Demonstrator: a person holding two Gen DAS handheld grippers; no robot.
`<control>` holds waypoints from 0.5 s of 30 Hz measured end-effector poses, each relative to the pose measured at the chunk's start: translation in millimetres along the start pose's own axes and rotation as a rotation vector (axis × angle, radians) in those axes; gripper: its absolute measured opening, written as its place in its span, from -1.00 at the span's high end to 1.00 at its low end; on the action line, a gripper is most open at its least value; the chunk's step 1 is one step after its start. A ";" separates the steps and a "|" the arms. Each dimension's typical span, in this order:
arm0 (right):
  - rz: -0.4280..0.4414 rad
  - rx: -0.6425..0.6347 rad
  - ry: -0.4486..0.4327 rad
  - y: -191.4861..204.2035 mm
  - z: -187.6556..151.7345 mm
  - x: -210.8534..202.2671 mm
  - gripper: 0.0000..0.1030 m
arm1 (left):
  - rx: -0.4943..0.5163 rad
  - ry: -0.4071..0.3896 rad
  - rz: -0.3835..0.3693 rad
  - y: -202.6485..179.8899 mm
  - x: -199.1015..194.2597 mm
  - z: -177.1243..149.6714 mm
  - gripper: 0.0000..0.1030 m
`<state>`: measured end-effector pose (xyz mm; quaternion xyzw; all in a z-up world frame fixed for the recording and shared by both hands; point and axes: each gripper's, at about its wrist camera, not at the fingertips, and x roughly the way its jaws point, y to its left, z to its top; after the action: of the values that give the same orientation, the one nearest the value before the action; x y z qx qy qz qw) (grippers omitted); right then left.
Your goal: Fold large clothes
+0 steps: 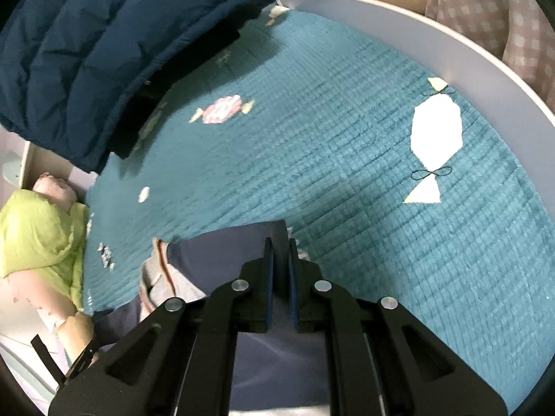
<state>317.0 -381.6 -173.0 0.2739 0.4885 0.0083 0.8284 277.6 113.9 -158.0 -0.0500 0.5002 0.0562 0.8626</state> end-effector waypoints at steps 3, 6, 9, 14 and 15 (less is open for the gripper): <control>0.024 -0.013 -0.008 6.7 -7.9 -24.0 0.88 | 0.018 -0.015 -0.007 0.2 -22.2 -0.1 0.89; 0.041 -0.028 -0.022 10.9 -17.9 -47.1 0.88 | 0.037 -0.032 -0.021 0.8 -47.4 -3.6 0.89; 0.073 -0.026 -0.040 10.0 -29.2 -72.9 0.88 | 0.055 -0.052 -0.028 3.5 -73.8 -11.4 0.89; 0.113 -0.034 -0.081 6.4 -56.2 -119.3 0.88 | 0.058 -0.096 -0.041 13.5 -116.6 -28.3 0.89; 0.121 -0.036 -0.088 5.7 -61.0 -128.1 0.88 | 0.055 -0.105 -0.046 16.6 -125.0 -32.9 0.89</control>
<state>201.8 -385.6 -90.1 0.2880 0.4338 0.0549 0.8520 185.3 119.8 -66.2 -0.0348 0.4543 0.0251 0.8898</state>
